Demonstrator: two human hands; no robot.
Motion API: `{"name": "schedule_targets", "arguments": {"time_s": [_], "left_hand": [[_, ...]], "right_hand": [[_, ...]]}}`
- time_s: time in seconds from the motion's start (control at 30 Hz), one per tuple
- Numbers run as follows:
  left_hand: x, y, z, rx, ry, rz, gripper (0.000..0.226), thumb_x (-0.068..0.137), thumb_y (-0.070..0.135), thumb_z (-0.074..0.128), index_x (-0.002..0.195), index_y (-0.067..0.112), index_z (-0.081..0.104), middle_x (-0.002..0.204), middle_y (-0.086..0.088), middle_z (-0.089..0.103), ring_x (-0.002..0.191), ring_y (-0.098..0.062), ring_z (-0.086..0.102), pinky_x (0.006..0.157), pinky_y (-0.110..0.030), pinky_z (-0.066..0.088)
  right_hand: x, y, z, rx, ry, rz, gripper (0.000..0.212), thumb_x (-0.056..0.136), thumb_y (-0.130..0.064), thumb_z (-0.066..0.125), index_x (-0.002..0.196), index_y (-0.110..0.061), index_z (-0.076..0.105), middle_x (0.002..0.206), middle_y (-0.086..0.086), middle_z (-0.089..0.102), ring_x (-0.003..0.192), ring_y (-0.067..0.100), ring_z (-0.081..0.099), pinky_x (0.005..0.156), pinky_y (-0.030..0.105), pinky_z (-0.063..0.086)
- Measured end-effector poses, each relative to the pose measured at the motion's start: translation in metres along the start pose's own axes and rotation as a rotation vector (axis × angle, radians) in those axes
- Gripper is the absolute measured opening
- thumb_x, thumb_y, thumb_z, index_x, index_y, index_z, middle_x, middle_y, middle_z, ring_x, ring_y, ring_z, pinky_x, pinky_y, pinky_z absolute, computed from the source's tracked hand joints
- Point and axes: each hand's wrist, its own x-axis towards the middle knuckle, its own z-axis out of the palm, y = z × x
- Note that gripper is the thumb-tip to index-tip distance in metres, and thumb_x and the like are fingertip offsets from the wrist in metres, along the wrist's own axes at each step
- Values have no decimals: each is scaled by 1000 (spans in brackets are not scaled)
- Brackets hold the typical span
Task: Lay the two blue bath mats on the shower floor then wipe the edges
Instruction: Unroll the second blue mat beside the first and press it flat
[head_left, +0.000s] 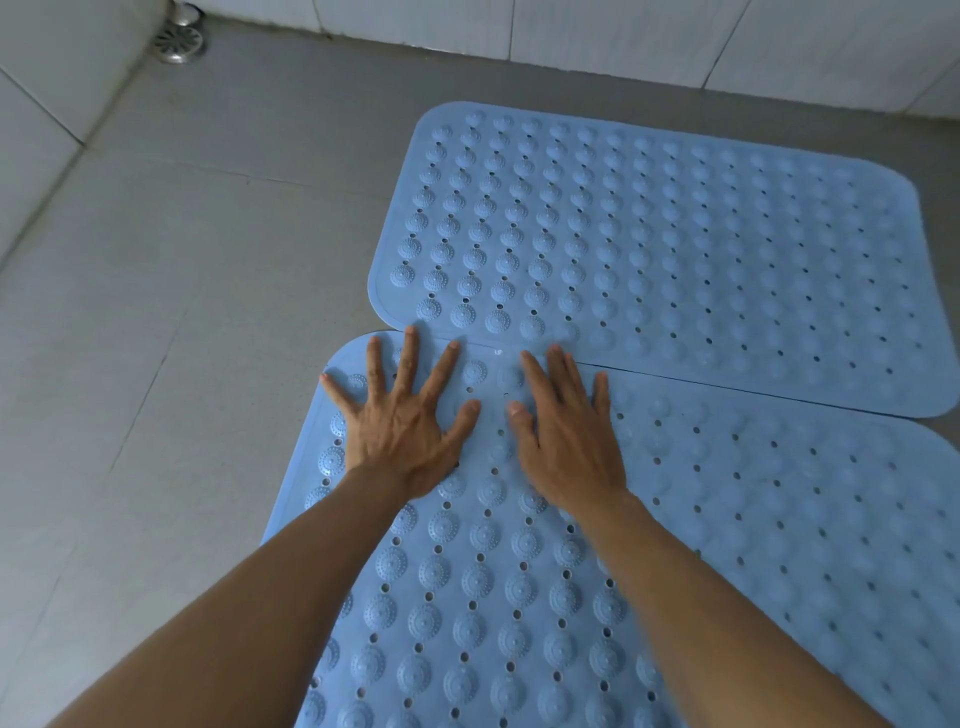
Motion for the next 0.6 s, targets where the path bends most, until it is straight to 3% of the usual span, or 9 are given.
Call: {"name": "schedule_targets", "arguments": {"time_s": [0.07, 0.17, 0.37, 0.4, 0.47, 0.53, 0.6], "left_hand": [[0, 0, 2, 10, 10, 1, 69, 92, 75, 7, 153, 50, -15, 167, 4, -16, 153, -33, -13, 108, -78, -4], [0, 0, 5, 30, 33, 25, 69, 94, 72, 6, 155, 45, -11, 168, -1, -12, 154, -31, -11, 113, -74, -5], [-2, 14, 9, -29, 30, 3, 66, 96, 60, 4, 158, 41, -6, 169, -3, -6, 154, -31, -9, 113, -73, -3], [-3, 16, 9, -25, 33, 1, 65, 96, 61, 3, 157, 43, -6, 169, -2, -6, 154, -31, -10, 113, -73, -3], [-2, 19, 9, -6, 19, -9, 68, 93, 73, 1, 155, 47, -9, 168, 3, -10, 153, -31, -12, 112, -73, -7], [-3, 19, 6, -5, -2, -28, 77, 87, 84, 4, 155, 49, -8, 167, 6, -12, 153, -31, -14, 112, -73, -9], [-2, 20, 5, 11, 3, -37, 81, 84, 86, 2, 155, 49, -8, 168, 6, -11, 153, -31, -14, 112, -73, -6]], "right_hand": [[-11, 18, -7, -26, 7, 38, 69, 101, -52, 15, 160, -16, 12, 168, 10, 0, 155, 23, -1, 125, 51, -1], [-22, 41, -14, -229, -41, 234, 76, 97, -69, 0, 159, -27, -14, 165, 6, -19, 154, 23, -14, 119, 62, -11], [-23, 45, -15, -225, -52, 223, 69, 98, -67, -1, 155, -33, -21, 165, 9, -22, 152, 23, -20, 119, 62, -9], [-25, 45, -13, -216, -28, 222, 69, 99, -66, 2, 157, -33, -16, 166, 11, -17, 154, 24, -15, 119, 62, -9], [-25, 48, -12, -132, 78, 214, 68, 101, -61, 17, 158, -24, 13, 167, 16, 6, 155, 28, 2, 121, 61, -3], [-27, 50, -12, -39, 177, 183, 58, 100, -54, 33, 143, -15, 43, 158, 15, 31, 151, 30, 20, 121, 62, 7], [-31, 53, -12, -55, 196, 168, 58, 100, -54, 36, 140, -15, 50, 153, 13, 40, 148, 31, 26, 122, 60, 13]]}}
